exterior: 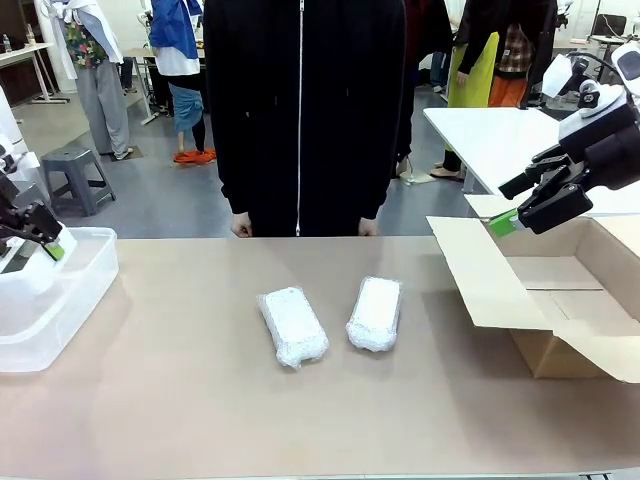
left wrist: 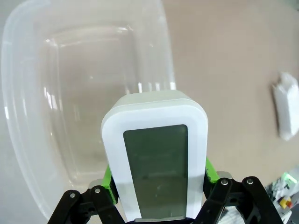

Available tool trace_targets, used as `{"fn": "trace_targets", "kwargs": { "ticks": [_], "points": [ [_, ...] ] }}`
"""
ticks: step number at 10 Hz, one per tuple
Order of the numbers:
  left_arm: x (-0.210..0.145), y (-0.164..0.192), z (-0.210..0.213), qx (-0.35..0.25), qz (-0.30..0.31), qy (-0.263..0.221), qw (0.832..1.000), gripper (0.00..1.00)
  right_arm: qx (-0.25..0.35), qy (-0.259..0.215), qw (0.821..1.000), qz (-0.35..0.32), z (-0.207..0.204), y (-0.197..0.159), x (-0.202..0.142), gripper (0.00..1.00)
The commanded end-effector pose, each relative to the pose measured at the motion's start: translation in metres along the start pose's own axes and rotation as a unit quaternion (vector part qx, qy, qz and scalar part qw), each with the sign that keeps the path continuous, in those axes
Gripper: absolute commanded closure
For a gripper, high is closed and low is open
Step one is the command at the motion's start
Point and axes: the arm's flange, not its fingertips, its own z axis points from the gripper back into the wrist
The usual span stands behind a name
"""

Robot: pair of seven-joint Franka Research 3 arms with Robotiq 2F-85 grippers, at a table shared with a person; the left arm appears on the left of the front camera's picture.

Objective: Separate and place wrapped and unwrapped clocks.
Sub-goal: If the picked Digital clock is wrapped, place it in the Package Box ; if not, place it in the Organizing box.

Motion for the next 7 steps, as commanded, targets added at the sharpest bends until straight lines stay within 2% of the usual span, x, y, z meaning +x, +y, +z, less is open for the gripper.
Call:
{"fn": "trace_targets", "kwargs": {
  "ticks": [1, 3, 5, 7],
  "points": [
    [0.025, 0.006, -0.008, 0.027, -0.020, -0.013, 0.999, 0.21, 0.011, -0.009, 1.000, 0.001, -0.002, -0.001, -0.001, 0.00],
    [0.040, 0.015, -0.021, 0.063, -0.022, -0.016, 0.998, 0.21, 0.011, -0.009, 1.000, 0.001, -0.002, -0.001, -0.001, 0.00],
    [0.043, 0.014, -0.024, 0.080, -0.049, -0.013, 0.996, 0.21, 0.011, -0.009, 1.000, 0.001, -0.002, -0.001, -0.001, 0.00],
    [0.042, 0.021, -0.026, 0.101, -0.048, -0.008, 0.994, 0.21, 0.011, -0.009, 1.000, 0.001, -0.002, -0.001, -0.001, 0.00]
  ]
}}
